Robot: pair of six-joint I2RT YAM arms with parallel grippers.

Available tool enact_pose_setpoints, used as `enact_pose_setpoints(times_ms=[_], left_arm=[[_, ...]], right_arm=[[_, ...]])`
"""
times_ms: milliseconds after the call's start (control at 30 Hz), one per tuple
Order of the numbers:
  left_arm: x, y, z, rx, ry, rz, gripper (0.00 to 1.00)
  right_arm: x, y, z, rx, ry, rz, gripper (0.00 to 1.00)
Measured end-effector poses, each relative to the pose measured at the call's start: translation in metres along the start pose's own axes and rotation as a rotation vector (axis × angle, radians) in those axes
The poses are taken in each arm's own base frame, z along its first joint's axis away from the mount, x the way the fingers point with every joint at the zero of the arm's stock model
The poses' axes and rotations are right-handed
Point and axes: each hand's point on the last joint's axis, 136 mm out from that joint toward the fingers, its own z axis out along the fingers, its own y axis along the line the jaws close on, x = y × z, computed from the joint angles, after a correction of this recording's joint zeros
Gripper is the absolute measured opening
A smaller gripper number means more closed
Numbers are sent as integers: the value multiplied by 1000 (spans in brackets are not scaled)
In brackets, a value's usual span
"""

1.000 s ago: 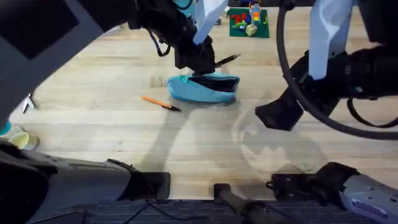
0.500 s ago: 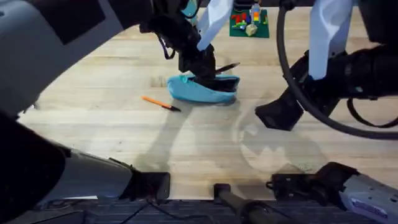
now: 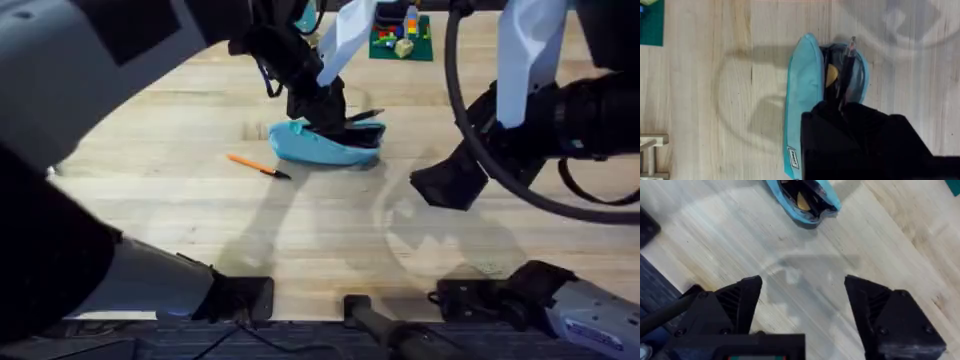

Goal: Unzip the bag, pick up the pens from the table one at a time and place them inside, then zip the bag closed.

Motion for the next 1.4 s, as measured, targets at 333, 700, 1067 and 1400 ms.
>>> enact_pose_setpoints(times_ms=[333, 700, 1067, 1400], left_arm=[[10, 2, 10, 23, 39, -20, 43], [18, 1, 15, 37, 72, -28, 43], [21, 3, 20, 43, 79, -32, 43], [20, 3, 20, 43, 77, -25, 992]], right_arm=[[0, 0, 0, 0, 0, 0, 997], [0, 0, 0, 0, 0, 0, 997], [0, 0, 0, 0, 0, 0, 997], [0, 0, 0, 0, 0, 0, 997]])
